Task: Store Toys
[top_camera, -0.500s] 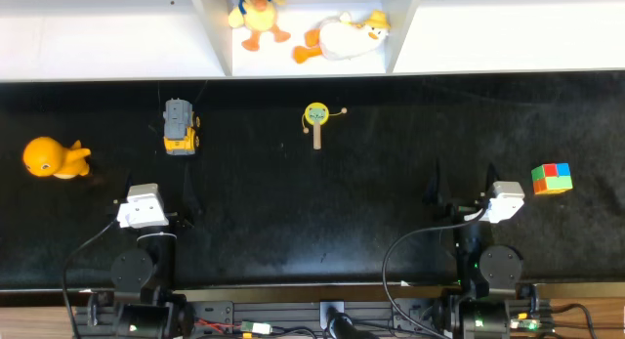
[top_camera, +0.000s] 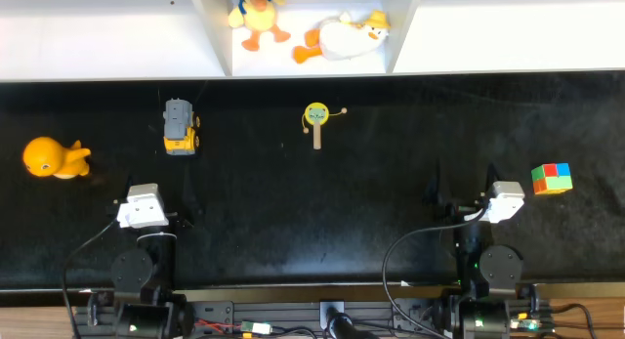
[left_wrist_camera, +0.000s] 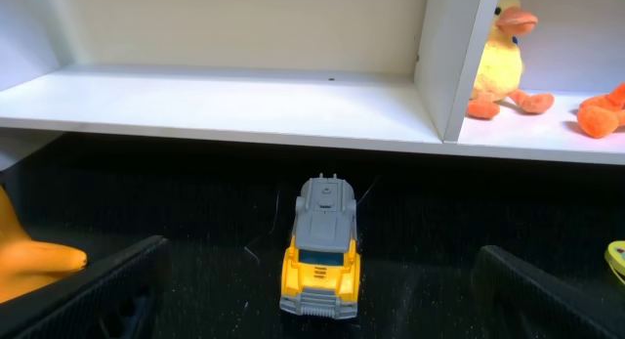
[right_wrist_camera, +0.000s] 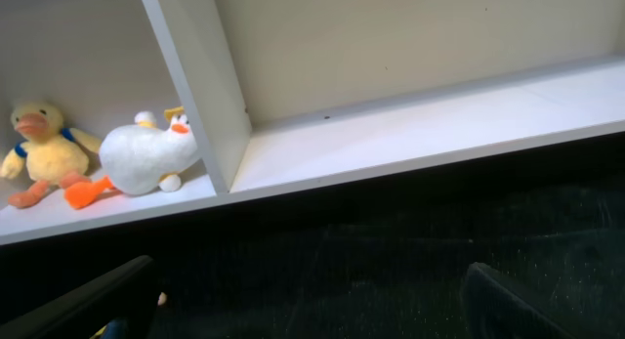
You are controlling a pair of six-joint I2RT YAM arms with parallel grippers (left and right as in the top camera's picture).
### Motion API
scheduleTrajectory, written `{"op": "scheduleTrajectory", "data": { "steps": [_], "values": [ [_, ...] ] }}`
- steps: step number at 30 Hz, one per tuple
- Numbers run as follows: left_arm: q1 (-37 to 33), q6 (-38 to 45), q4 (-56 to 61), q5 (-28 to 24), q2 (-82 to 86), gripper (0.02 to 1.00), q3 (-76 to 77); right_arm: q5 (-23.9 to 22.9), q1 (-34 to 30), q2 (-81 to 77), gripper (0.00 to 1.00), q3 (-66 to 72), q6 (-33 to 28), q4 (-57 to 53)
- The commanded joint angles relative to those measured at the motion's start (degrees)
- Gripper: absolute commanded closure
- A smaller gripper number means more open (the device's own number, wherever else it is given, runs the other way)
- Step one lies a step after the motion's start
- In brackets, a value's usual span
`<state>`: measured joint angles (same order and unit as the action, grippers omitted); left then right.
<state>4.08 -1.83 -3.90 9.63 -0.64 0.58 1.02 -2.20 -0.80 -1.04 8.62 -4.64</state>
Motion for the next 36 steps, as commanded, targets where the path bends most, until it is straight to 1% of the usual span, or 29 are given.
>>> {"op": "scheduleTrajectory", "data": {
  "steps": [1, 22, 24, 36],
  "values": [
    [-0.26, -1.25, -0.24, -0.37, 0.48, 0.02, -0.09, -0.61, 0.31, 0.59, 0.005, 0.76, 0.2, 0.2],
    [-0.26, -1.25, -0.24, -0.35, 0.48, 0.02, -0.09, -0.61, 0.31, 0.59, 0.005, 0.76, 0.17, 0.2],
    [-0.26, -1.25, -0.07, 0.72, 0.48, 0.02, -0.09, -0.61, 0.31, 0.59, 0.005, 0.76, 0.17, 0.2],
    [-0.26, -1.25, -0.11, 0.74, 0.48, 0.02, -0.09, -0.61, 0.31, 0.59, 0.005, 0.76, 0.2, 0.2]
  ]
}}
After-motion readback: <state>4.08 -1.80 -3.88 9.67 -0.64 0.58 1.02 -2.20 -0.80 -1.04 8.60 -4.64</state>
